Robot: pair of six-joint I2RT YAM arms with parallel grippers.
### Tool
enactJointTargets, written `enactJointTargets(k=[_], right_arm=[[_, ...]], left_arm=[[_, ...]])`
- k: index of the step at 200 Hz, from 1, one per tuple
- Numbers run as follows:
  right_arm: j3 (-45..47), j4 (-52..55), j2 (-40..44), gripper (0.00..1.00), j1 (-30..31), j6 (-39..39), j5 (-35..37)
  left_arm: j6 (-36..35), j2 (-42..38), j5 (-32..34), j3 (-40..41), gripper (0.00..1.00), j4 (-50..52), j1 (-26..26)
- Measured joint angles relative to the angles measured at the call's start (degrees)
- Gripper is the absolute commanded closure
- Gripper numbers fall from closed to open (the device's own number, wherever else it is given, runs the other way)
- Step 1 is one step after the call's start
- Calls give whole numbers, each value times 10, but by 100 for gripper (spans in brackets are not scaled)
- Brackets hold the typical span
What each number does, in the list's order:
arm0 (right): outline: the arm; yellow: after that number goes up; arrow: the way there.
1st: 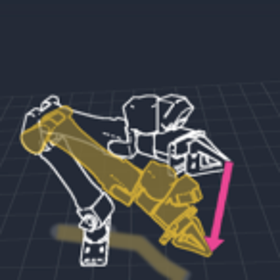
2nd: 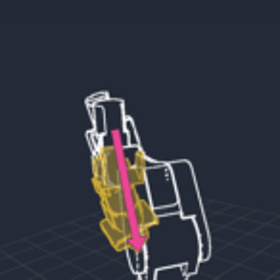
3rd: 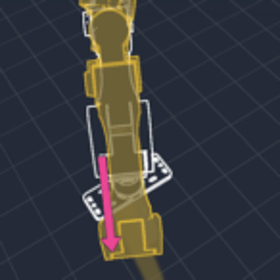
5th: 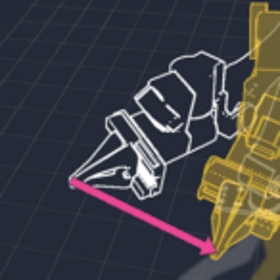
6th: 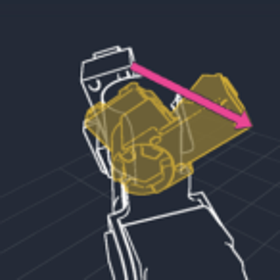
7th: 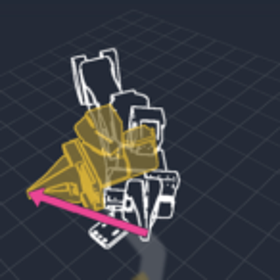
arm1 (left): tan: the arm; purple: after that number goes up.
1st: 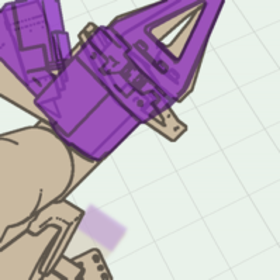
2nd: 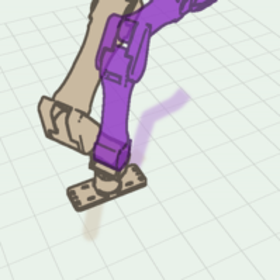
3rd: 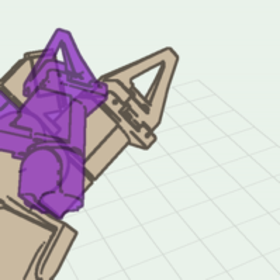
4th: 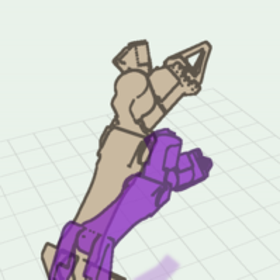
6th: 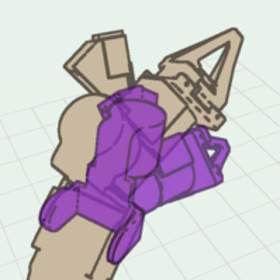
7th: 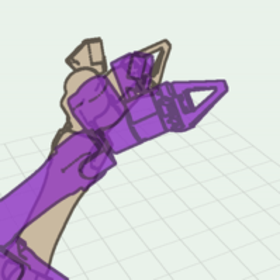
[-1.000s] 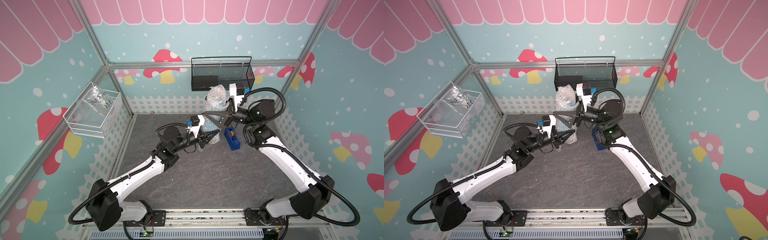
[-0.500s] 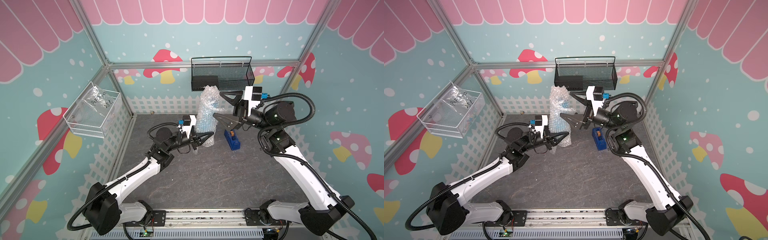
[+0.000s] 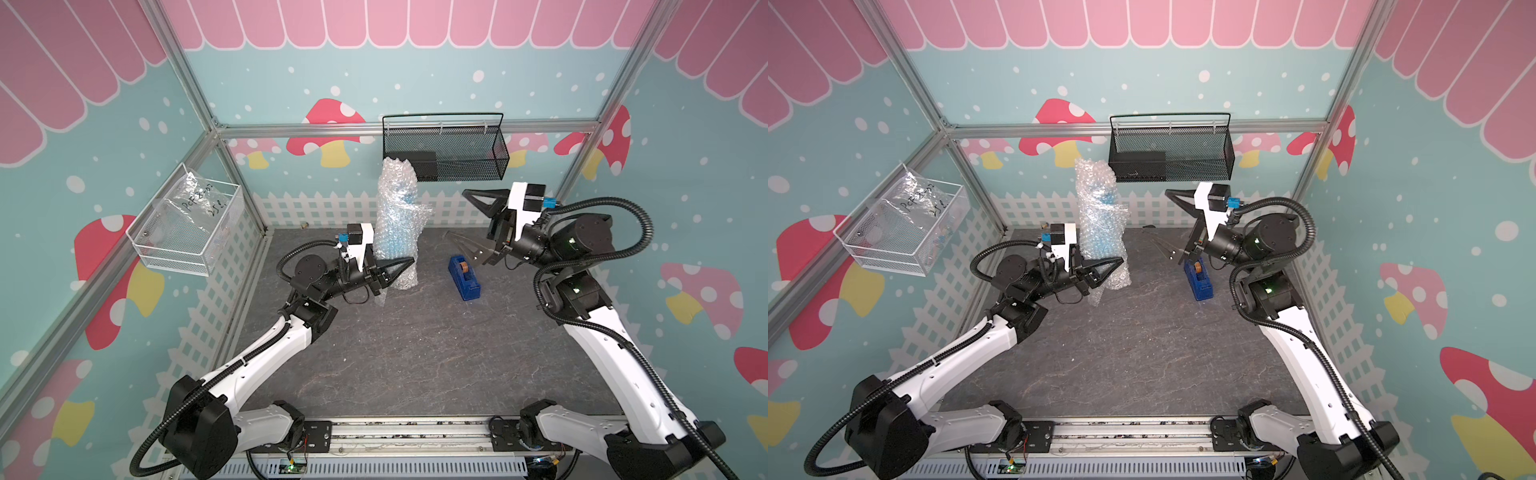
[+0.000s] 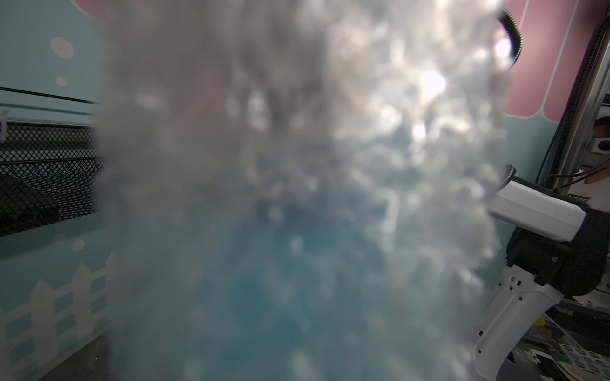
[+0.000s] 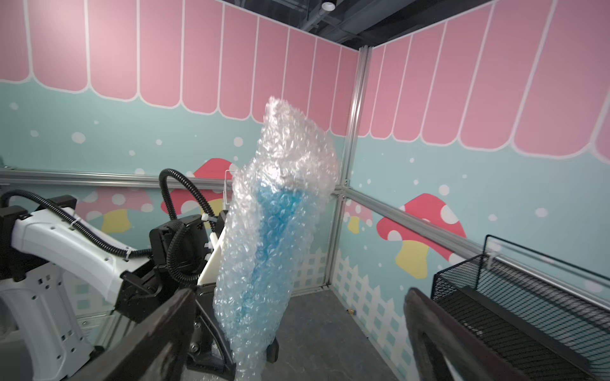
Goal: Wrap wine bottles in bubble wrap
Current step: Wrap the wine bottle in bubble wrap, then tear off the tape using the Tape Cutter.
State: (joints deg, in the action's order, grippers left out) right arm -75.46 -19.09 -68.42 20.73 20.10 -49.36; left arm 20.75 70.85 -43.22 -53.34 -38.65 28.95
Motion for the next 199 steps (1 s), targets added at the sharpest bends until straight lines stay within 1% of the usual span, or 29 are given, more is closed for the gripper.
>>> enactJointTargets(k=[20, 32, 39, 53, 59, 67, 75, 81, 87, 95, 105, 118, 128, 144, 160, 182, 199], right_arm=[[26, -33, -27, 0, 0, 36, -32], [28, -18, -32, 0, -1, 30, -31], [21, 12, -30, 0, -1, 9, -18], [-14, 95, -26, 1, -1, -49, 52], [-34, 137, -24, 1, -2, -78, 99], [-59, 188, -24, 3, -5, -113, 168], [-77, 232, -25, 7, -16, -144, 234], [-83, 260, -27, 11, -31, -162, 268], [-83, 288, -31, 16, -52, -176, 291], [-76, 319, -41, 23, -86, -191, 298], [-55, 341, -57, 30, -124, -198, 292], [-15, 365, -97, 37, -169, -209, 253], [5, 398, -143, 38, -197, -219, 219], [11, 445, -220, 40, -231, -239, 166], [1, 487, -288, 45, -257, -266, 112], [-43, 537, -370, 46, -275, -302, 67], [-82, 563, -417, 47, -279, -325, 37]], left_arm=[[0, -2, -2, 0, 100, 1, 0], [0, -2, -3, 0, 100, 4, 0], [-1, -3, -3, 0, 100, 8, 0], [-12, -11, -1, 0, 100, 32, 0], [-18, -17, 1, 0, 100, 47, 0], [-30, -29, 5, 0, 100, 70, 0], [-44, -42, 12, 0, 100, 98, 0], [-56, -56, 17, 0, 100, 121, 0], [-67, -68, 23, 0, 100, 142, 0], [-88, -89, 31, 0, 100, 180, 0], [-109, -112, 41, -1, 100, 220, 0], [-139, -143, 55, -4, 100, 276, 0], [-160, -167, 66, -5, 100, 319, -1], [-189, -202, 82, -9, 100, 382, -8], [-211, -230, 97, -10, 100, 430, -19], [-230, -257, 114, -9, 100, 479, -38], [-236, -266, 123, -5, 100, 497, -48]])
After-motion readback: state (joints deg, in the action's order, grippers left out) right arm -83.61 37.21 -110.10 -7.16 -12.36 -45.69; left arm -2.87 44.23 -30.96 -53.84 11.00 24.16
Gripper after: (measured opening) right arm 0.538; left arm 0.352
